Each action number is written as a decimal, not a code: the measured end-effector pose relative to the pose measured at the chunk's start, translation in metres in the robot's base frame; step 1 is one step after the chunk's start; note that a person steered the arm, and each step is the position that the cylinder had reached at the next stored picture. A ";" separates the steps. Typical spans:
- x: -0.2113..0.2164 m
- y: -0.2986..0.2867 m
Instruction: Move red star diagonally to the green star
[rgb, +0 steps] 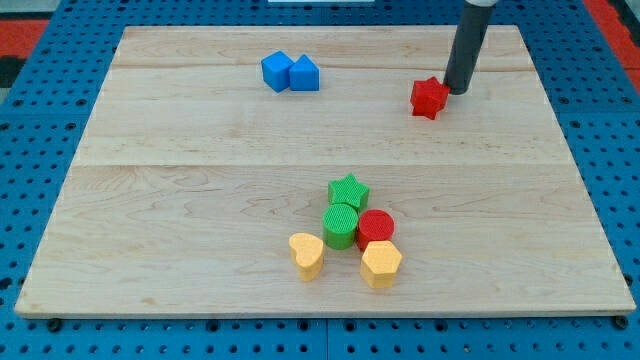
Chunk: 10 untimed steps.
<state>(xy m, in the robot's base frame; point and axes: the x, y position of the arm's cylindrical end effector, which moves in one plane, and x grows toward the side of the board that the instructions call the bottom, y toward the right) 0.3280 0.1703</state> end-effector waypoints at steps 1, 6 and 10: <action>0.022 -0.010; 0.000 -0.084; 0.035 -0.107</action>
